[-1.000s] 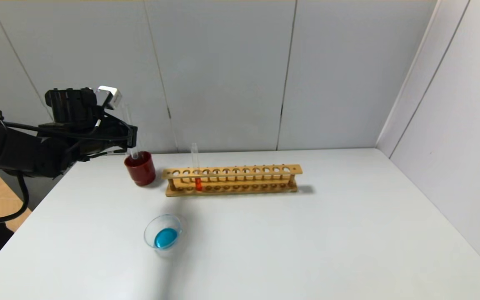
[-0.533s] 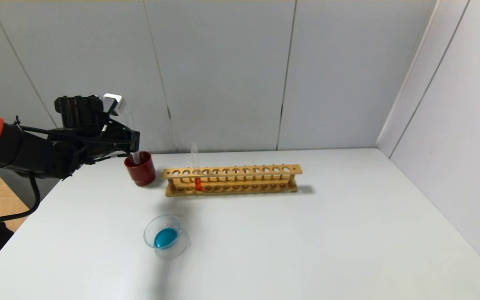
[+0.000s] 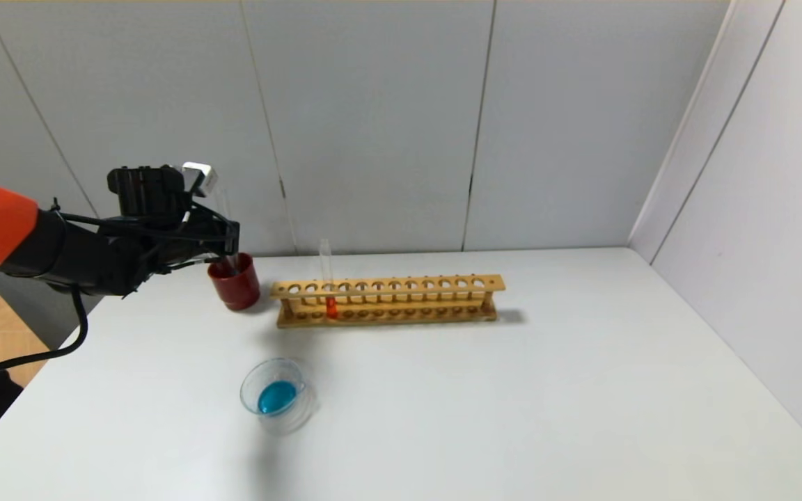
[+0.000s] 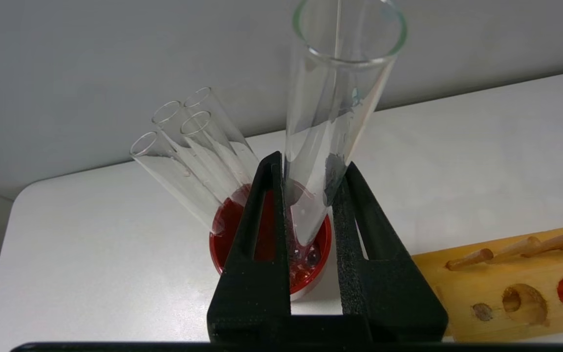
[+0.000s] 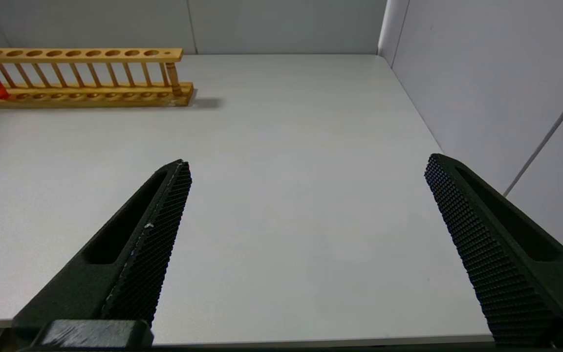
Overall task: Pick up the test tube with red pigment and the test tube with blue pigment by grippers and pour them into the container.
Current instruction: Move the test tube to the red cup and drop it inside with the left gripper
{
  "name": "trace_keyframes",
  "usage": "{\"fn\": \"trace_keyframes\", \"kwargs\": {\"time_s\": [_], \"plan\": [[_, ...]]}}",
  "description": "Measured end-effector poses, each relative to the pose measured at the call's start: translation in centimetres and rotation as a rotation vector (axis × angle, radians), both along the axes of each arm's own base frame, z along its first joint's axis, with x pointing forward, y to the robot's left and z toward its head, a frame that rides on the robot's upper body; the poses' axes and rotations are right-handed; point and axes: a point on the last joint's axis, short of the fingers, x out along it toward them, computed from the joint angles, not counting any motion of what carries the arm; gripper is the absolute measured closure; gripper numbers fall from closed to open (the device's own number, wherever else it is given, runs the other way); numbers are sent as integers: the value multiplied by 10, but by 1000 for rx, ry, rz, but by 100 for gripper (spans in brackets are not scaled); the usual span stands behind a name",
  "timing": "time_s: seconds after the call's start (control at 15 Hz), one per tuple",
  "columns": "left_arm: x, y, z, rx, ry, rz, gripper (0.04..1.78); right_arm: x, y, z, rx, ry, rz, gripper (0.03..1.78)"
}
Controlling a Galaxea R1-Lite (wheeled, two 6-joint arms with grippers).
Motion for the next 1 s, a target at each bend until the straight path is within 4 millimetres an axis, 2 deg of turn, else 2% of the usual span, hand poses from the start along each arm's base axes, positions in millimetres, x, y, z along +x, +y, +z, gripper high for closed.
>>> {"fn": "trace_keyframes", "kwargs": {"time_s": [0.73,0.87,1.0], "plan": [[14,-1,-19,-2,32,-2,150,0,0,0,0,0,0,6],[14,-1,-18,-2,22,-1,145,0,0,0,0,0,0,6],[15,0,-15,-2,-3,0,130,0,0,0,0,0,0,6]]}}
